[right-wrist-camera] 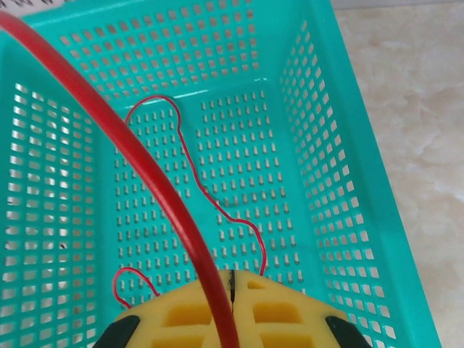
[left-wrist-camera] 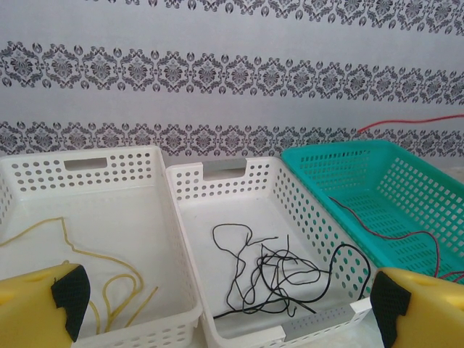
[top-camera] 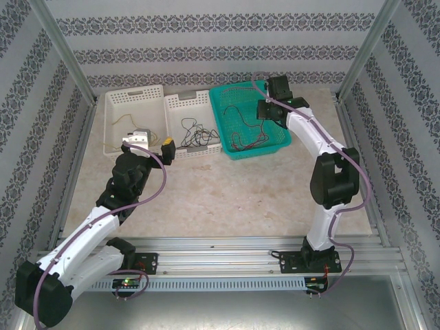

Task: Untangle the cables

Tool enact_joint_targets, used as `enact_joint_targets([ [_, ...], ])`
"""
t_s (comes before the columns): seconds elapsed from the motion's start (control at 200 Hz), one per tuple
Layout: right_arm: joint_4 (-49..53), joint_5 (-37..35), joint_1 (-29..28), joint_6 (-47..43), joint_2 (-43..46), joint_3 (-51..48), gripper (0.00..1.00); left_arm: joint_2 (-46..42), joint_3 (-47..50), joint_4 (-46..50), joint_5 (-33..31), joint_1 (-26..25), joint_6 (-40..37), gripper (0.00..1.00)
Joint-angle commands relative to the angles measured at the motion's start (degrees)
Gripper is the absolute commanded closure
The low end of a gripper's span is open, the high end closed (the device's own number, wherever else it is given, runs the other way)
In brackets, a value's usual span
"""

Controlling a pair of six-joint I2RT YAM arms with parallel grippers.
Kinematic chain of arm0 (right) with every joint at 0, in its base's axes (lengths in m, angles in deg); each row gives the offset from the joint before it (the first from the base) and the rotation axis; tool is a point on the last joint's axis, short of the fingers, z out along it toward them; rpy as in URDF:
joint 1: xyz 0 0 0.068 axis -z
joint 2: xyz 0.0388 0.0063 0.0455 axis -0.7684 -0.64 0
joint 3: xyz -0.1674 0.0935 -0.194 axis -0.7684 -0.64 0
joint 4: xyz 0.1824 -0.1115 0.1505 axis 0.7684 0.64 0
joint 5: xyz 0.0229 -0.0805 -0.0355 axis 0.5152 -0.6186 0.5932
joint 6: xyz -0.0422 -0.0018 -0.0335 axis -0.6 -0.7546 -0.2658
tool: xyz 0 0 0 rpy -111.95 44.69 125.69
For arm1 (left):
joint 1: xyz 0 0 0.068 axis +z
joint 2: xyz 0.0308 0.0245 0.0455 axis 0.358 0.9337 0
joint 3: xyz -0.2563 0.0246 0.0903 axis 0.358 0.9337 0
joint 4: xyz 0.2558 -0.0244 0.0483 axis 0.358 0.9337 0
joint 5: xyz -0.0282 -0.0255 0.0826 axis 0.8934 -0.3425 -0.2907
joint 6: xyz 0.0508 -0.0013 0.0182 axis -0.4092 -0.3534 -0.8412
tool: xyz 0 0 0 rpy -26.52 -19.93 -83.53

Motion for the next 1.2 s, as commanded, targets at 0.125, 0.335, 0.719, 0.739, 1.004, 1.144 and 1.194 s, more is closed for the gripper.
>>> enact_joint_targets([
  [0.125, 1.54, -2.32, -0.33, -0.93, -3.43, -1.94, 1.0, 0.34, 0.32, -2.61, 1.0, -0.9, -1.21, 0.0],
  [0.335, 3.71, -3.05, -0.34, -0.4, -5.82, -1.32, 1.0, 0.47, 0.27, -2.57, 1.16, -1.06, -1.29, 0.0],
  [0.719, 9.36, -6.63, -0.95, -1.19, -10.58, 1.39, 1.0, 0.83, 0.08, -2.33, 1.7, -1.16, -1.29, 0.0],
  [0.739, 9.63, -6.72, -0.96, -1.19, -10.79, 1.61, 1.0, 0.85, 0.08, -2.33, 1.67, -1.21, -1.31, 0.0],
  [1.004, 12.14, -8.27, -0.93, -1.16, -12.58, 3.36, 1.0, 0.91, 0.08, -2.33, 1.87, -1.3, -1.4, 0.0],
  [1.144, 13.09, -8.27, -0.89, -1.1, -12.74, 4.03, 1.0, 1.0, 0.08, -2.33, 1.92, -1.34, -1.35, 0.0],
  [1.194, 13.13, -8.26, -0.91, -0.85, -12.46, 4.03, 1.0, 1.02, 0.08, -2.33, 2.0, -1.4, -1.4, 0.0],
])
